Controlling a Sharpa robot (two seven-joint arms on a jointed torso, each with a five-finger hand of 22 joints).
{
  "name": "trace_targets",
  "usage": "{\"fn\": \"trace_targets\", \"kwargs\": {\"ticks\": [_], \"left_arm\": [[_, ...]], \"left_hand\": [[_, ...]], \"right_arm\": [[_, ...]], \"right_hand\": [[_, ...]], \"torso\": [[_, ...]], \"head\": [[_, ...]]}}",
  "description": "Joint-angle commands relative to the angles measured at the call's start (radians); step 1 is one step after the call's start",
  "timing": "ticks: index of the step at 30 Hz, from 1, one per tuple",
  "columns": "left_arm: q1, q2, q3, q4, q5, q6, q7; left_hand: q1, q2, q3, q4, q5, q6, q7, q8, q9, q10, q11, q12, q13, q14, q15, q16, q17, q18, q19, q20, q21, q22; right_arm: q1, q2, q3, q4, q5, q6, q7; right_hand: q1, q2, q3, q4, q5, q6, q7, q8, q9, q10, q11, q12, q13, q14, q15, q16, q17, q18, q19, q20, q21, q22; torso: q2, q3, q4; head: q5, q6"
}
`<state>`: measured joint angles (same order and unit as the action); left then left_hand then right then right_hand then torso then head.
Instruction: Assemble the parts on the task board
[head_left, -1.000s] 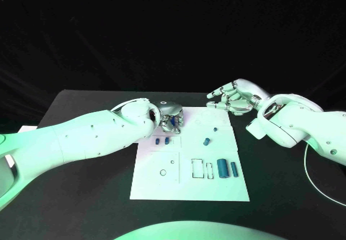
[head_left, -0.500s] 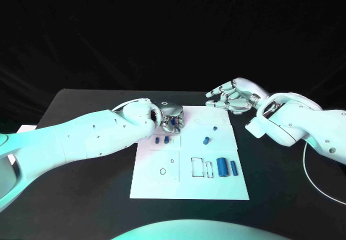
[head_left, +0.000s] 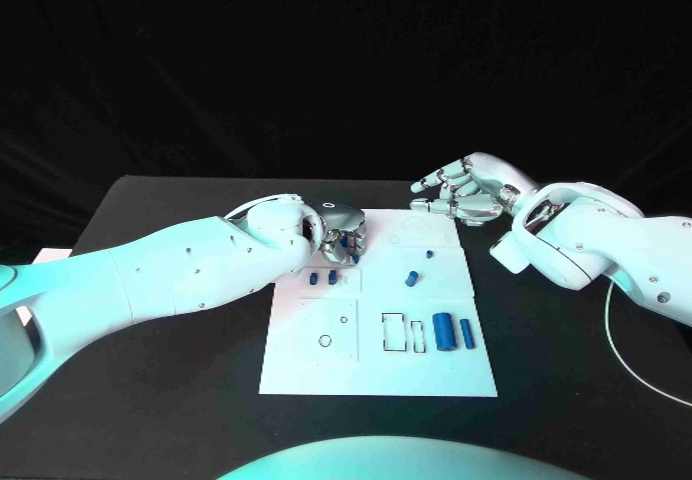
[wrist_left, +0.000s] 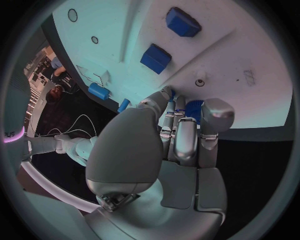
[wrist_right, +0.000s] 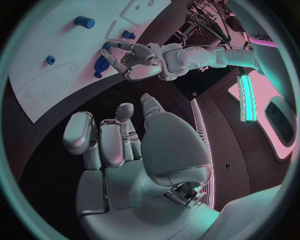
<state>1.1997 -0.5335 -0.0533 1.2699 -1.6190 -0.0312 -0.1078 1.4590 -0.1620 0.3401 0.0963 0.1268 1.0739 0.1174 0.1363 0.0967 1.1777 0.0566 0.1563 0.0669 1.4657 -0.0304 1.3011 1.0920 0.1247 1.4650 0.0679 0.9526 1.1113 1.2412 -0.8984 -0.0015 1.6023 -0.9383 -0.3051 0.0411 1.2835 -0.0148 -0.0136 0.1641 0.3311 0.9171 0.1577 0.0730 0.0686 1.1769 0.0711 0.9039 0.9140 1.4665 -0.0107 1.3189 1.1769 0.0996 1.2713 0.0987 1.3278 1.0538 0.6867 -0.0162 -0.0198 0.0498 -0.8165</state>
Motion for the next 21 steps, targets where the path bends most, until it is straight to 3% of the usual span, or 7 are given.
{"fn": "trace_targets", "kwargs": {"ticks": [1, 14, 21], "left_arm": [[-0.003, 0.003, -0.002, -0.001, -0.012, 0.038, -0.010], [-0.007, 0.011, -0.002, -0.004, -0.011, 0.044, 0.011], [-0.010, 0.005, -0.002, -0.001, -0.002, 0.015, 0.016]], "left_hand": [[0.012, -0.002, 0.016, -0.003, 0.000, 0.010, -0.002, -0.006, -0.002, 0.012, -0.003, -0.007, 0.001, 0.028, -0.005, 0.001, -0.001, -0.013, 0.040, -0.008, 0.008, 0.004], [0.004, 0.007, 0.083, -0.028, -0.017, 0.056, -0.007, -0.010, -0.001, 0.071, -0.011, -0.033, 0.008, 0.027, -0.009, 0.011, -0.010, -0.016, 0.035, -0.012, 0.033, 0.032], [-0.001, 0.019, 0.104, -0.042, -0.025, 0.078, -0.007, -0.010, 0.001, 0.095, -0.013, -0.042, 0.011, 0.027, -0.011, 0.017, -0.008, -0.018, 0.034, -0.013, 0.043, 0.042]], "right_arm": [[-0.001, 0.001, 0.000, 0.000, -0.003, 0.013, 0.009], [-0.001, 0.001, 0.000, 0.001, -0.003, 0.014, 0.009], [-0.001, 0.002, 0.000, 0.000, -0.003, 0.015, 0.009]], "right_hand": [[0.008, -0.001, -0.006, 0.000, 0.007, 0.006, -0.001, 0.004, 0.001, -0.007, -0.004, -0.002, -0.001, 0.028, 0.001, -0.005, 0.000, 0.007, -0.006, 0.000, -0.006, -0.001], [0.010, 0.001, -0.006, 0.000, 0.007, 0.007, -0.001, 0.004, 0.001, -0.004, -0.004, 0.002, 0.003, 0.029, 0.001, -0.005, 0.001, 0.008, -0.006, 0.000, -0.006, -0.001], [0.010, 0.001, -0.006, 0.000, 0.007, 0.007, -0.001, 0.004, 0.001, -0.004, -0.004, 0.002, 0.003, 0.029, 0.001, -0.005, 0.001, 0.008, -0.006, 0.000, -0.006, -0.001]], "torso": [[0.000, 0.0002, -0.0002], [-0.001, 0.0013, 0.0024], [-0.001, 0.0003, -0.0009]], "head": [[0.000, -0.002], [0.001, -0.005], [0.001, -0.007]]}}
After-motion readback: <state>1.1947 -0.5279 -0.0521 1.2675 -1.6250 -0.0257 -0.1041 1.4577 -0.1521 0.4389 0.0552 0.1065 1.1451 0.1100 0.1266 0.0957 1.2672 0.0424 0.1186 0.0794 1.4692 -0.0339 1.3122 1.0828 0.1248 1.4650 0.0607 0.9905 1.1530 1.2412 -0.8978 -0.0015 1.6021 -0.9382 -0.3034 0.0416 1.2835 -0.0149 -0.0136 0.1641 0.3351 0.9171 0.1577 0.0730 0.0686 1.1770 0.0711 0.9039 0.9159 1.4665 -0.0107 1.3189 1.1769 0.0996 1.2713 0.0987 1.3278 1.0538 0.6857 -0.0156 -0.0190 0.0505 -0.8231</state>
